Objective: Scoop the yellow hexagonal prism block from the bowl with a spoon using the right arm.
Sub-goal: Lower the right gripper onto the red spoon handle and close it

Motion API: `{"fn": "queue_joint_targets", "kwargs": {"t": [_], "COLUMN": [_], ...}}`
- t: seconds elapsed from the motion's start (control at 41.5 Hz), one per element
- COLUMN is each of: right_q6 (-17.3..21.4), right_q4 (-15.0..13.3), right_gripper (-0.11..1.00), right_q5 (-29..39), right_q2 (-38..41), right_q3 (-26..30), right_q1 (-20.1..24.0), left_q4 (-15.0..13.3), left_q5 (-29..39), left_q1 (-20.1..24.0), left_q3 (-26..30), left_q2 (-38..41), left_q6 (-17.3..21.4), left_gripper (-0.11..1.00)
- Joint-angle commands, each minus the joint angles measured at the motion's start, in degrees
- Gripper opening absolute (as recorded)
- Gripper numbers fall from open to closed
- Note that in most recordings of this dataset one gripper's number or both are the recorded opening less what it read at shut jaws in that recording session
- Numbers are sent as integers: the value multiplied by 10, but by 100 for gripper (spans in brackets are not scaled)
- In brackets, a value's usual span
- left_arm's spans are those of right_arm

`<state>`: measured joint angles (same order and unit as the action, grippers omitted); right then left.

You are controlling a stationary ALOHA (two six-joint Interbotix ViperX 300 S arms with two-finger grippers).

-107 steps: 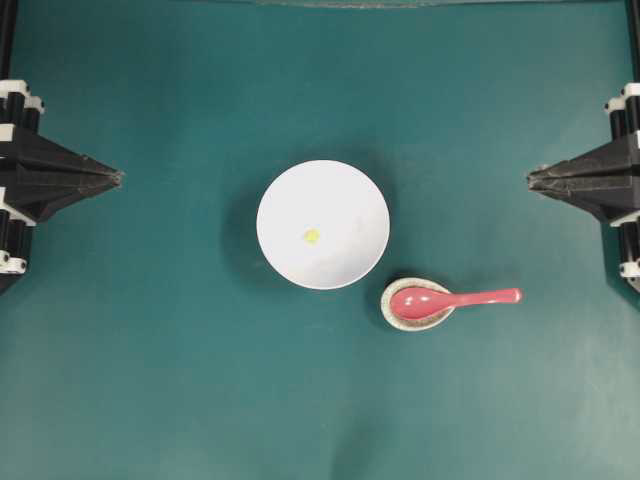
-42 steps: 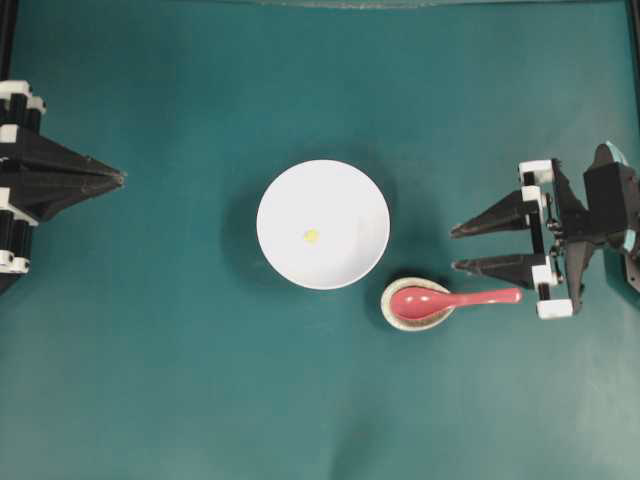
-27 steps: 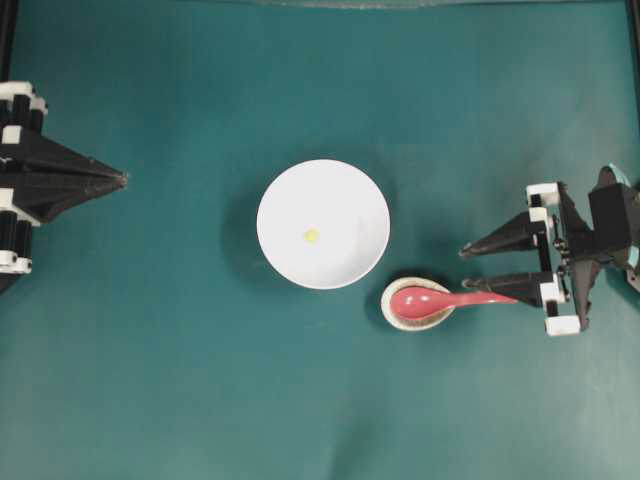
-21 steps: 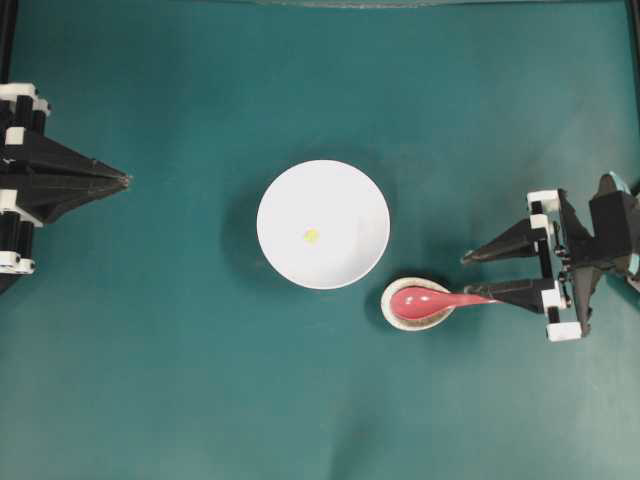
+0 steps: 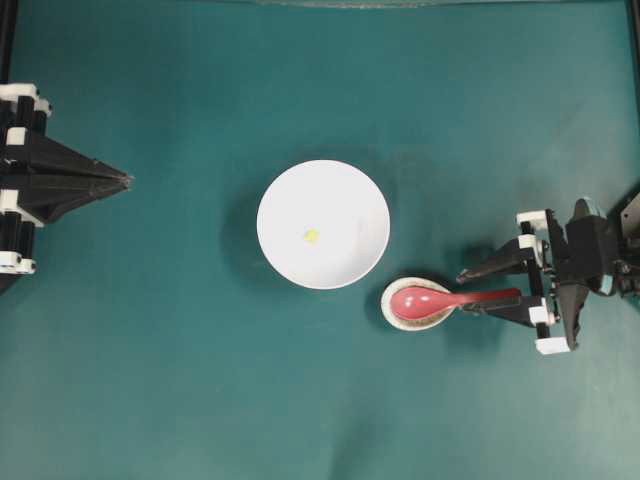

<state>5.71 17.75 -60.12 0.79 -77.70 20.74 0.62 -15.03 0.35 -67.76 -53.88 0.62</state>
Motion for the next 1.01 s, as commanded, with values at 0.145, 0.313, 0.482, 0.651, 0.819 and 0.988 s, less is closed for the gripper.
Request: {"fn": "queue_joint_targets", "kwargs": {"t": [0.145,0.313,0.482,0.651,0.819,0.988], "right_q6": [15,18,18,17,13,7], "right_q4": [1,1,1,1,1,1], "right_gripper": [51,51,51,51,51,51], "right_q5": [-24,-28,-28,-25,-25,-25], "right_q2": [38,52,55,55,55,55], "right_q3": [6,6,5,4,6,7], "right_q1": [7,13,14,14,14,14], "left_q4": [2,2,2,2,2,2], "left_q5": [-4,-2,-2,-2,-2,-2], "left_q1": [2,1,2,1,2,2], "left_q3": [11,11,11,11,11,11], "left_q2": [4,4,4,4,4,5], "left_q6": [0,0,0,0,0,0], "left_gripper": [0,0,0,0,0,0]}}
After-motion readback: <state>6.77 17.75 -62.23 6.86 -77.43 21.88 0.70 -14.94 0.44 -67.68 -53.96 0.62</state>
